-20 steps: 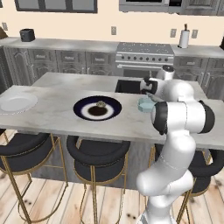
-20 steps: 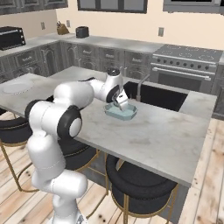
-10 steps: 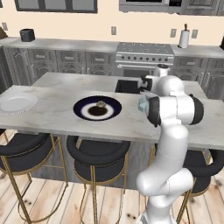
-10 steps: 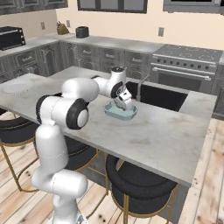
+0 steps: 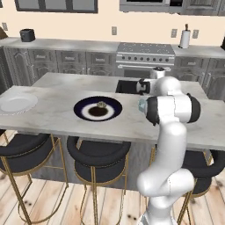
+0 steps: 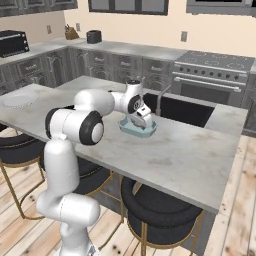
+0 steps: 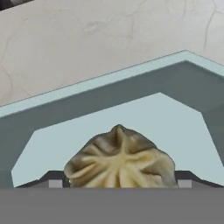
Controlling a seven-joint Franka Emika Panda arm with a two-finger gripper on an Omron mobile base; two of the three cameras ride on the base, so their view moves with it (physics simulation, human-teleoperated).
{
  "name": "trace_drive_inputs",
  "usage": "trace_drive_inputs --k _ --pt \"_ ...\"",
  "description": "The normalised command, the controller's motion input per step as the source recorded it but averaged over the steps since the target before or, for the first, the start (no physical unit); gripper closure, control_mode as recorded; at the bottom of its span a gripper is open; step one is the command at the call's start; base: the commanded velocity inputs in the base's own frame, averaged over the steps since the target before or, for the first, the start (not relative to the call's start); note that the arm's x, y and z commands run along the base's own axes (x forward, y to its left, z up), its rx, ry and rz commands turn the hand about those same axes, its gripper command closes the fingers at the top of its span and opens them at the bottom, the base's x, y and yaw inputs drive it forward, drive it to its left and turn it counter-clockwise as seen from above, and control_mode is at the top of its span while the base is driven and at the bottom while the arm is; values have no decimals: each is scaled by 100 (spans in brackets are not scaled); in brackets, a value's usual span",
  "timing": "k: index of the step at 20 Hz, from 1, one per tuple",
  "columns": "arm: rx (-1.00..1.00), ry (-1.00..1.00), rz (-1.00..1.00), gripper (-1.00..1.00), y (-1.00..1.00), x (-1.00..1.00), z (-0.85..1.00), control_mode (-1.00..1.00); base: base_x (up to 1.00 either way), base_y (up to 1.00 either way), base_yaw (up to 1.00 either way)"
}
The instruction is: Place two dumplings into each of the tupperware containers and then place the containers in the fridge.
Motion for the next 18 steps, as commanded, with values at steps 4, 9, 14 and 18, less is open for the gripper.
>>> trace_drive_inputs --k 4,9,14,18 --pt "-12 9 4 -100 9 26 -2 -100 0 0 0" --pt "-2 3 7 -100 -1 26 0 -100 0 0 0" --pt "1 -3 10 -100 -16 17 0 -100 0 0 0" --pt "1 -10 11 -100 -8 -10 0 -100 0 0 0"
